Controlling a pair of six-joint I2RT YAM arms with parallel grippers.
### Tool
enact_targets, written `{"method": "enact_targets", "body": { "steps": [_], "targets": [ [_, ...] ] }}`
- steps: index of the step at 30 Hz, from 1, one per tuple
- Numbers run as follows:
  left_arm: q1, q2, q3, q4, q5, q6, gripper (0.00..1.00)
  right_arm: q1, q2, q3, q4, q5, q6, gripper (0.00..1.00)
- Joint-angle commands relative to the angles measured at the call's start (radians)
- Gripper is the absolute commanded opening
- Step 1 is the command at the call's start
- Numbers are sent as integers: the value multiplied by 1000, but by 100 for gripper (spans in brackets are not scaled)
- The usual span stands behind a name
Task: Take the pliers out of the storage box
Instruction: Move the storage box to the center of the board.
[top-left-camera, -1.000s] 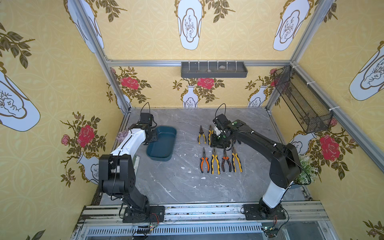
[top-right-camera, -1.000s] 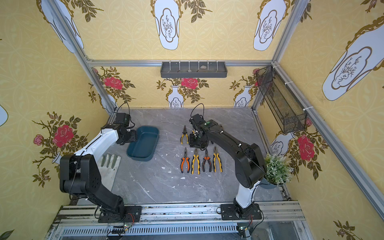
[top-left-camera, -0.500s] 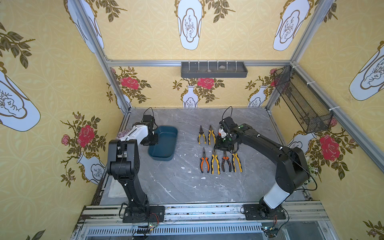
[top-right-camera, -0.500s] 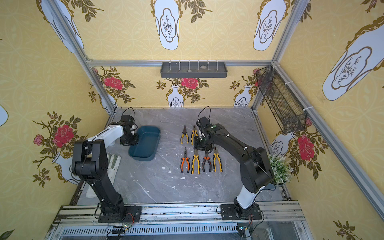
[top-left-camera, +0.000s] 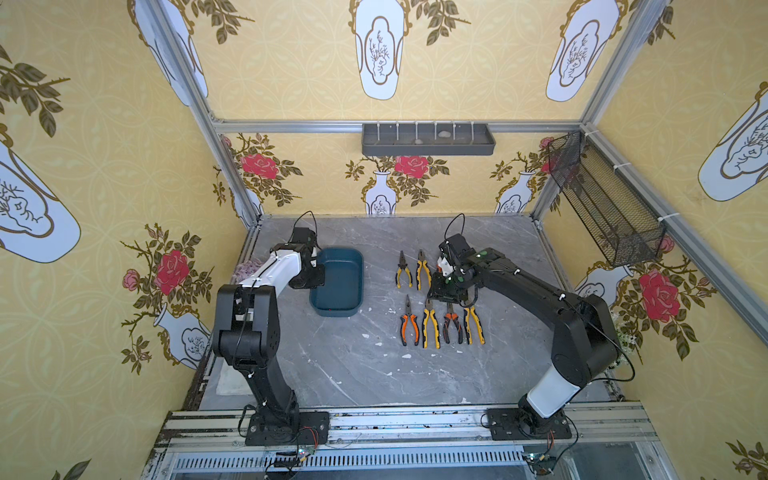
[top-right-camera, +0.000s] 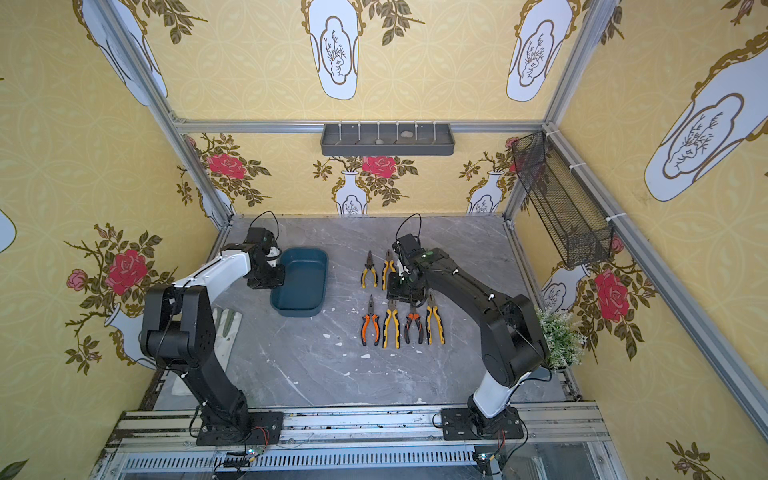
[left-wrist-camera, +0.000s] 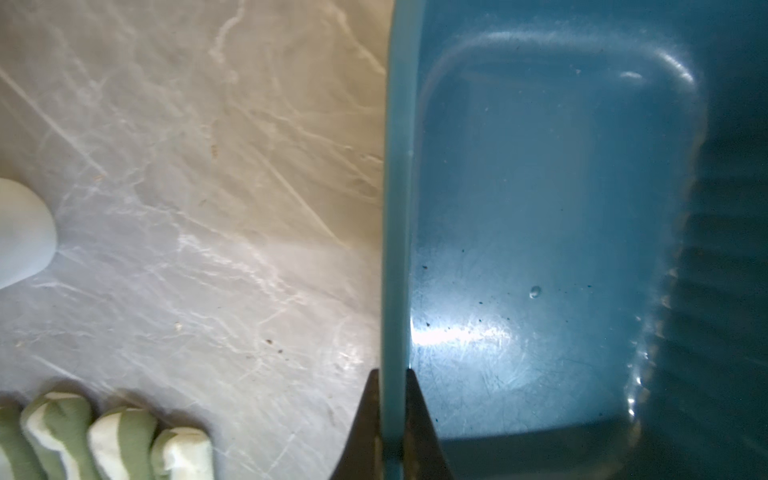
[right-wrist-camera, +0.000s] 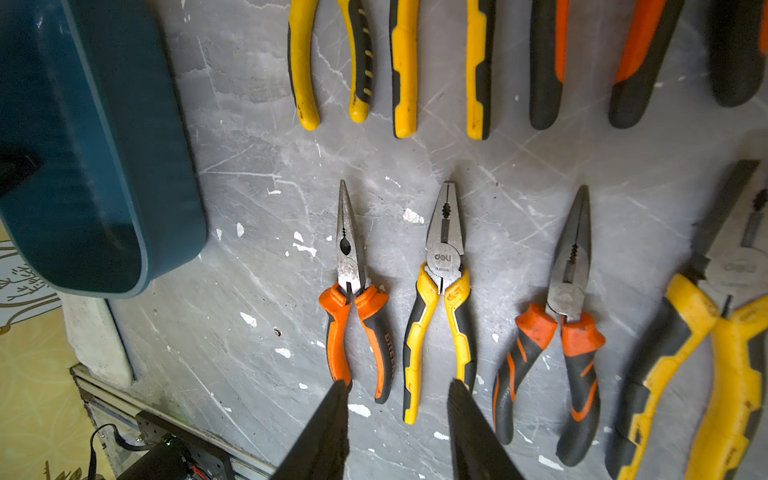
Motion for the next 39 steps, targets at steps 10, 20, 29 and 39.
{"method": "enact_targets", "body": {
  "steps": [10, 20, 29, 39],
  "targets": [
    [-98, 47, 29, 0, 29, -116, 3, 0, -10, -13, 9, 18, 3, 41],
    [-148, 66, 45, 6, 41, -172, 3, 0, -8, -19, 13, 20, 3, 41],
    [-169, 71, 44, 10, 41, -195, 3, 0, -15, -28, 15, 20, 5, 41],
    [-192, 83, 47, 19, 49, -218, 3, 1, -14, -29, 16, 21, 6, 41]
  ]
}}
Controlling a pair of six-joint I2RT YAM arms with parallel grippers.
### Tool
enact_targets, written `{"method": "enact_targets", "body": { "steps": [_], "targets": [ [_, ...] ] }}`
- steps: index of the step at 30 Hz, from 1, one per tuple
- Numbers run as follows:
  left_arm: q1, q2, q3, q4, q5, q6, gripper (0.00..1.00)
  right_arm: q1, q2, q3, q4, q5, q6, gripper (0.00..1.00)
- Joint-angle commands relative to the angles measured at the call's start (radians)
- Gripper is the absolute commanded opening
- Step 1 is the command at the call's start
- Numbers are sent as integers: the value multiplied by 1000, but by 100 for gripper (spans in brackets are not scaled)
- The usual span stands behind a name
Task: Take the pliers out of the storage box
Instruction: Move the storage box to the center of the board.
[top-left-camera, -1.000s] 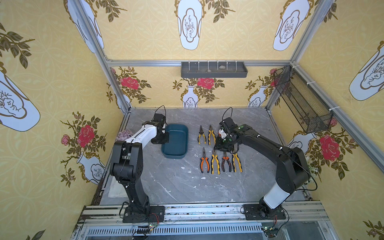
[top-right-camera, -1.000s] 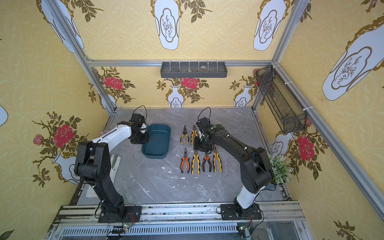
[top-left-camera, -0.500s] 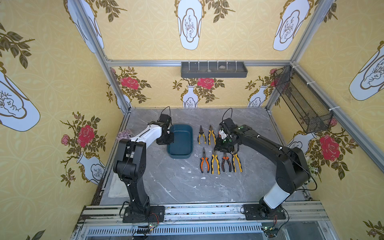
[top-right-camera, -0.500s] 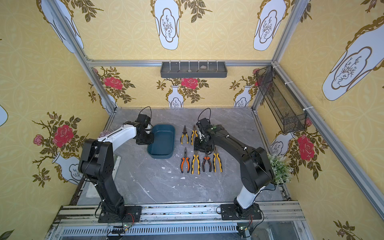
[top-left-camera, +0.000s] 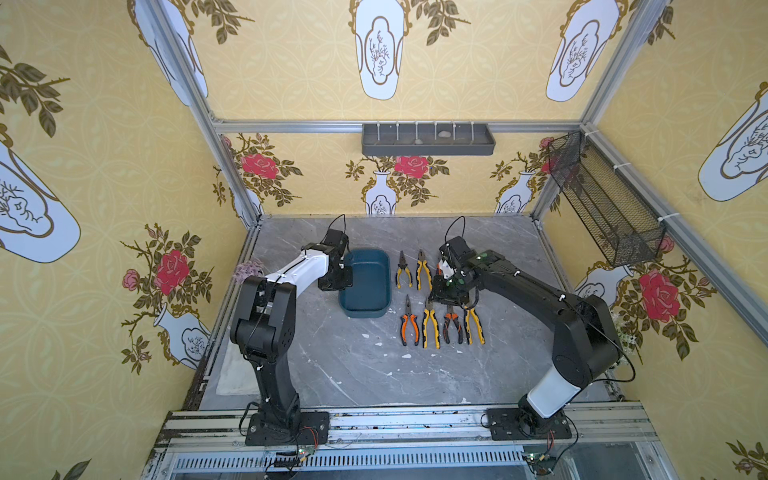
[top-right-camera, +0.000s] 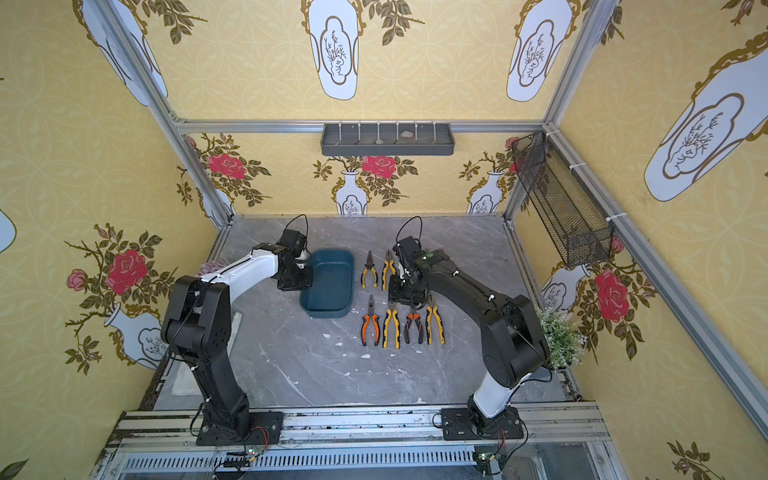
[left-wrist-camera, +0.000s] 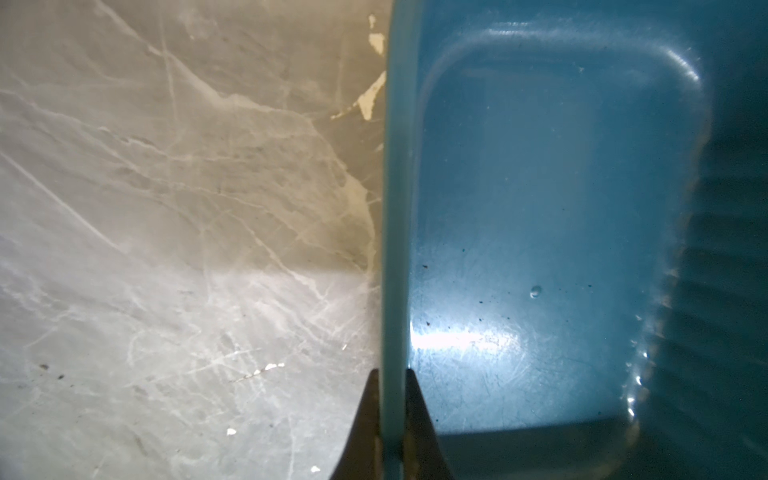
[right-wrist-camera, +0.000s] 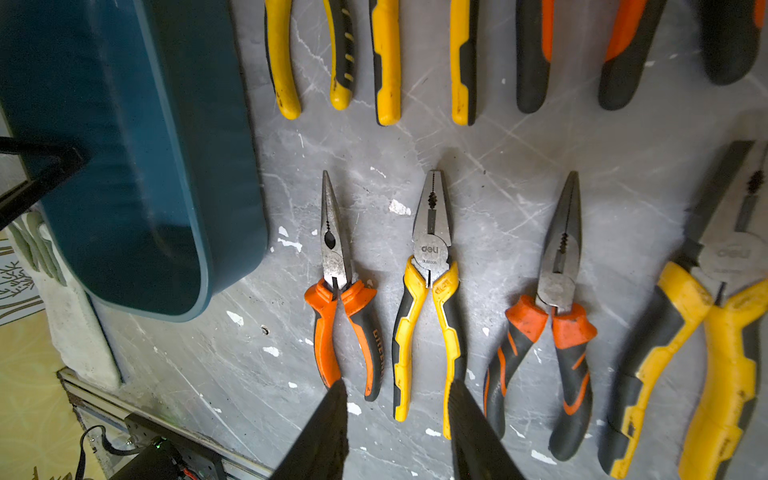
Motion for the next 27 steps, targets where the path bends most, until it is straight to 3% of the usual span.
{"method": "enact_targets", "body": {
  "steps": [1, 5, 16, 22, 23, 24, 25, 26, 27],
  "targets": [
    [-3, 6, 2, 6, 6, -15, 3, 1, -7, -5, 16, 13, 4, 41],
    [-7, 1, 0, 4, -1, -18, 7, 3, -5, -7, 18, 11, 6, 41],
    [-8, -21, -18, 12, -8, -18, 54, 2, -10, -3, 14, 16, 5, 41],
    [-9, -105, 9, -7, 16, -21, 60, 4, -29, 16, -13, 29, 5, 42],
    [-11, -132, 15, -13, 14, -21, 65, 6, -33, 25, -26, 37, 5, 42],
    [-12, -160, 20, -18, 8, -20, 77, 6, -39, 43, -44, 48, 0, 42],
    [-11, -188, 22, -22, 3, -20, 100, 6, -46, 59, -62, 59, -2, 42],
    [-12, -226, 23, -25, -3, -16, 99, 5, -58, 82, -83, 76, -10, 43],
    [-11, -268, 17, -22, -9, -10, 99, 4, -74, 108, -105, 93, -22, 55]
  ]
}}
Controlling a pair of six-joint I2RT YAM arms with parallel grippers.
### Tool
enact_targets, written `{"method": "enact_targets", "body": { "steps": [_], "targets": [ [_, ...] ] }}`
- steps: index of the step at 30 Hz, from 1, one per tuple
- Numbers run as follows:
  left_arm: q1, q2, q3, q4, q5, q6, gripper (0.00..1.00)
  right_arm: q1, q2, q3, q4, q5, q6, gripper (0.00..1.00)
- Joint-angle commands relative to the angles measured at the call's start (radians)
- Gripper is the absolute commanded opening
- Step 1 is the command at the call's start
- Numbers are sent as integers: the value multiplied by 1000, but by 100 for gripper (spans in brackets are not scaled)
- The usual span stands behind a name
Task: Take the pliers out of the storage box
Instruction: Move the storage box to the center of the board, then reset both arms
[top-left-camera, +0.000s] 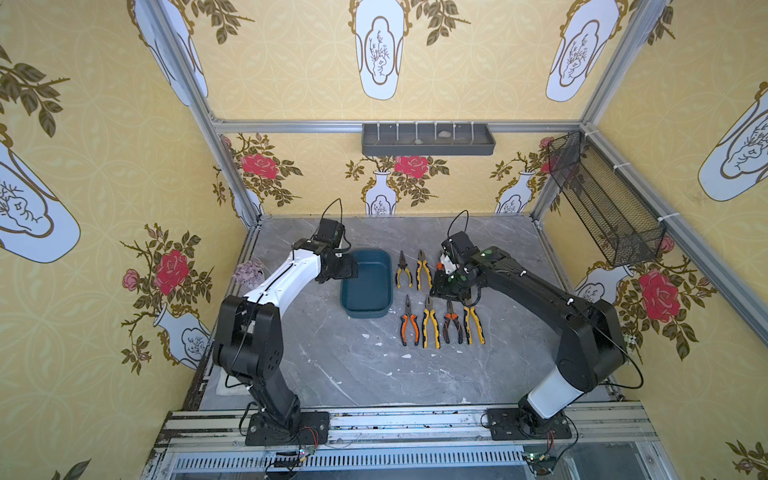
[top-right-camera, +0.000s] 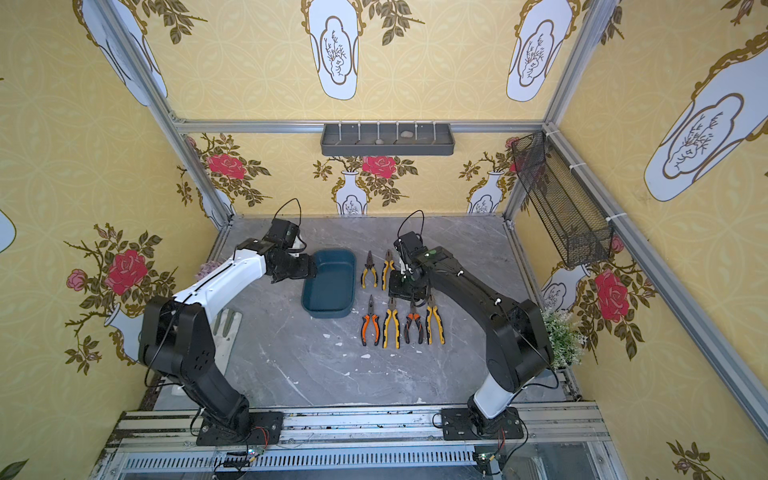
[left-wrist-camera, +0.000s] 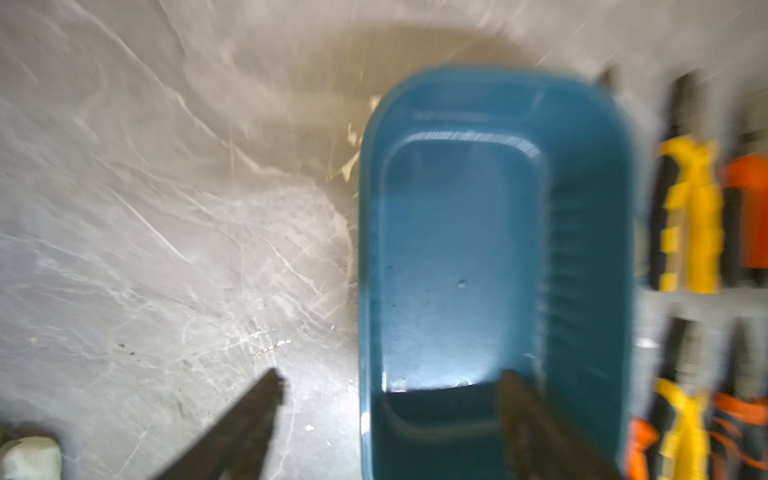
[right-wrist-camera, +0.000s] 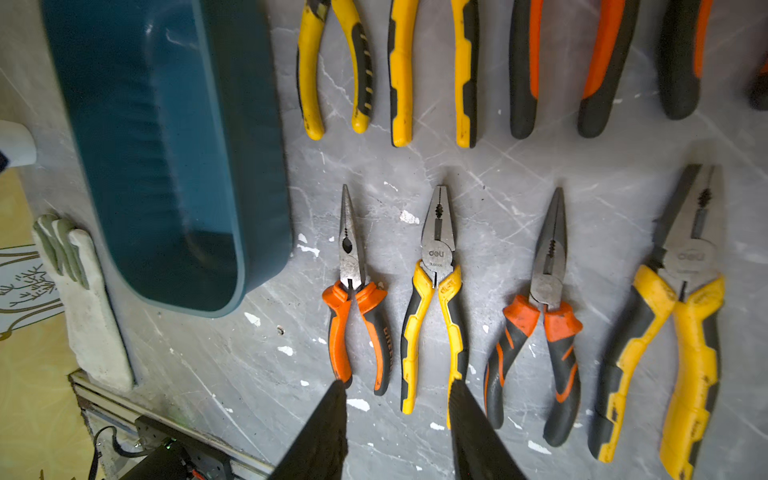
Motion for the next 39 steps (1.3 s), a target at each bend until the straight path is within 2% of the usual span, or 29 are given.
{"method": "enact_targets", "body": {
  "steps": [1, 3, 4, 8, 10, 12, 14, 16, 20, 23, 25, 29, 31, 34, 37, 39],
  "targets": [
    [2, -98, -12, -6, -13, 15, 99, 1, -48, 70, -75, 77, -29, 63],
    [12, -209, -50, 22, -19, 22, 99, -5, -92, 125, -117, 125, -38, 81],
    [20, -261, -74, 40, -15, 27, 99, -11, -113, 147, -132, 140, -41, 100],
    [110, -515, -186, 136, 50, 35, 99, -46, -211, 202, -154, 199, -60, 97],
    [160, -602, -222, 165, 43, 33, 99, -71, -256, 210, -158, 260, -78, 97],
    [169, -659, -247, 176, -90, 40, 99, -92, -303, 200, -138, 332, -110, 97],
    [169, -721, -291, 184, -276, 18, 99, -113, -355, 156, -81, 377, -161, 98],
    [169, -786, -395, 299, -330, 104, 99, -115, -411, 66, 20, 443, -224, 97],
    [169, -876, -675, 645, -319, 340, 99, -119, -528, -186, 273, 573, -327, 97],
    [177, -870, -903, 950, -420, 356, 99, -119, -569, -393, 513, 597, -497, 97],
    [225, -813, -957, 990, -405, 327, 99, -139, -549, -497, 643, 660, -501, 97],
    [255, -650, -1041, 1127, -476, 286, 99, -248, -448, -628, 826, 629, -493, 97],
    [284, -556, -1067, 1208, -454, 241, 99, -304, -383, -668, 896, 603, -479, 97],
    [292, -493, -1032, 1215, -469, 243, 99, -384, -349, -777, 1075, 533, -474, 97],
    [322, -440, -1012, 1255, -395, 236, 99, -479, -333, -894, 1286, 413, -480, 97],
    [337, -404, -991, 1271, -358, 227, 99, -516, -297, -898, 1290, 388, -492, 97]
  ]
}}
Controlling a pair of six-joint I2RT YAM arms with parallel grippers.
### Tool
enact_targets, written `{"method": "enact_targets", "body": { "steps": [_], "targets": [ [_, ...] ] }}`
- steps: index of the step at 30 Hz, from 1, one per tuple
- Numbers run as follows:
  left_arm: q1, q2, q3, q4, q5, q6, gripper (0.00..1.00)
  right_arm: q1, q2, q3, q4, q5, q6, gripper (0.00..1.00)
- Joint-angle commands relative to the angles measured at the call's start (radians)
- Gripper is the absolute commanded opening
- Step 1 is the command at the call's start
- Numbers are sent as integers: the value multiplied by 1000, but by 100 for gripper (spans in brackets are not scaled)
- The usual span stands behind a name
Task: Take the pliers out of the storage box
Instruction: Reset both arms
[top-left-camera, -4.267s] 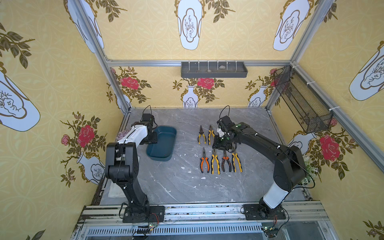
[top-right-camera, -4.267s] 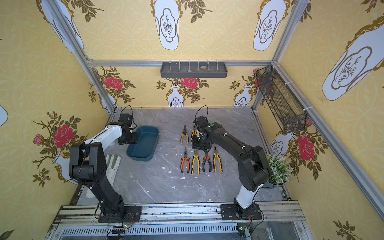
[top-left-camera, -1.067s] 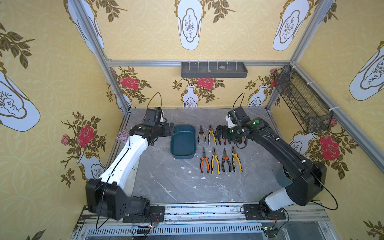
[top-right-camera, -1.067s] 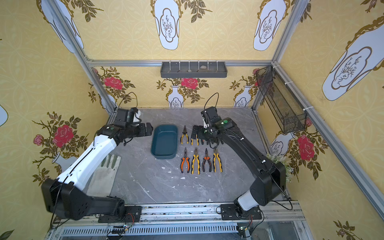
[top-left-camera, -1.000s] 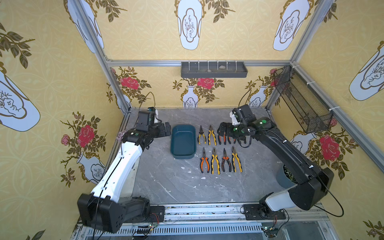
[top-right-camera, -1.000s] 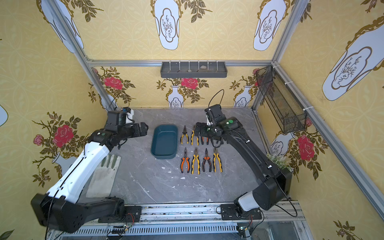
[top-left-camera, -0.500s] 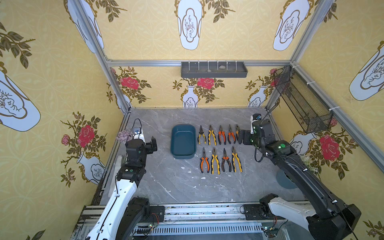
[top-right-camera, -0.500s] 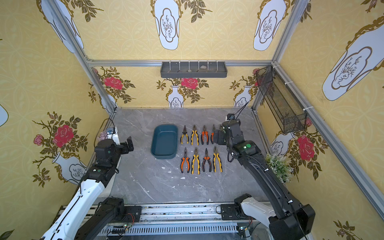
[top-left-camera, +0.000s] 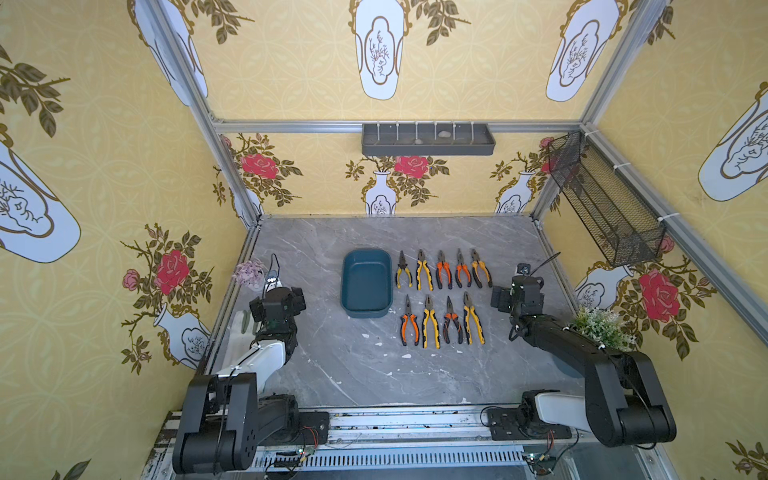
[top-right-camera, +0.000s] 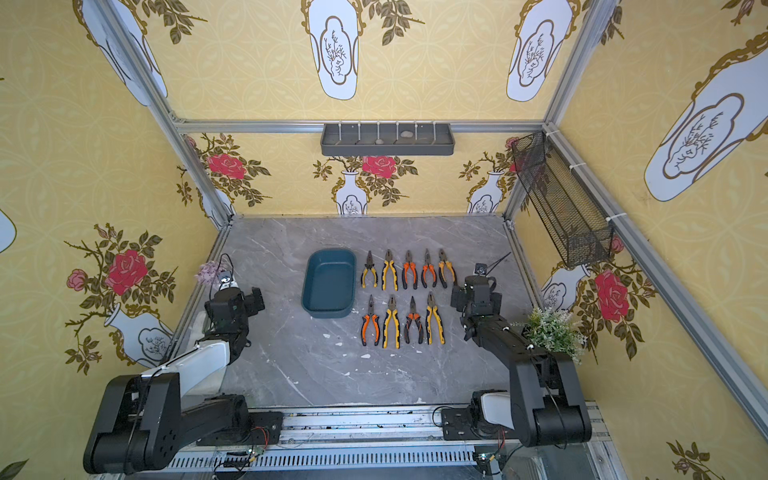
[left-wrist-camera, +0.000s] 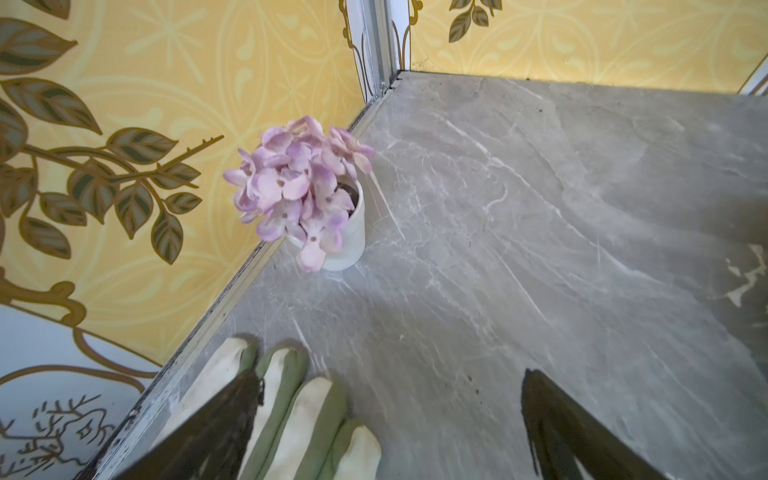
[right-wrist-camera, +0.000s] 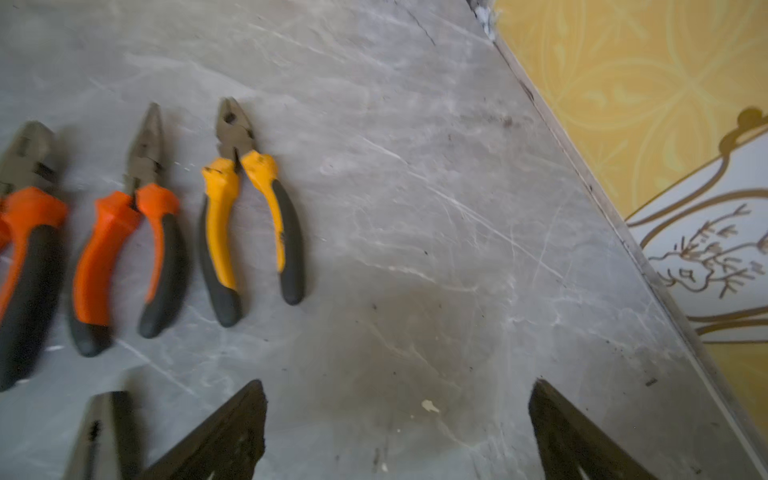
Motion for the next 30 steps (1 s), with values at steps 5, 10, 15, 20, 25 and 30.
{"method": "enact_targets", "body": {
  "steps": [5, 10, 15, 20, 25, 30],
  "targets": [
    [21, 118, 18, 180, 135, 20, 99, -73, 75, -88, 372, -143, -54, 97],
    [28, 154, -28, 293, 173, 27, 99, -77, 63, -109, 412, -192, -64, 97],
    [35, 183, -56, 362, 207, 35, 99, -79, 71, -179, 555, -223, -99, 97],
    [35, 177, -108, 454, 254, 50, 99, -158, 69, -296, 750, -316, -55, 97],
    [36, 182, -133, 509, 289, 61, 99, -188, 93, -352, 865, -409, -70, 97],
    [64, 197, -38, 345, 308, 39, 99, -230, 151, -265, 786, -450, -36, 97]
  ]
}}
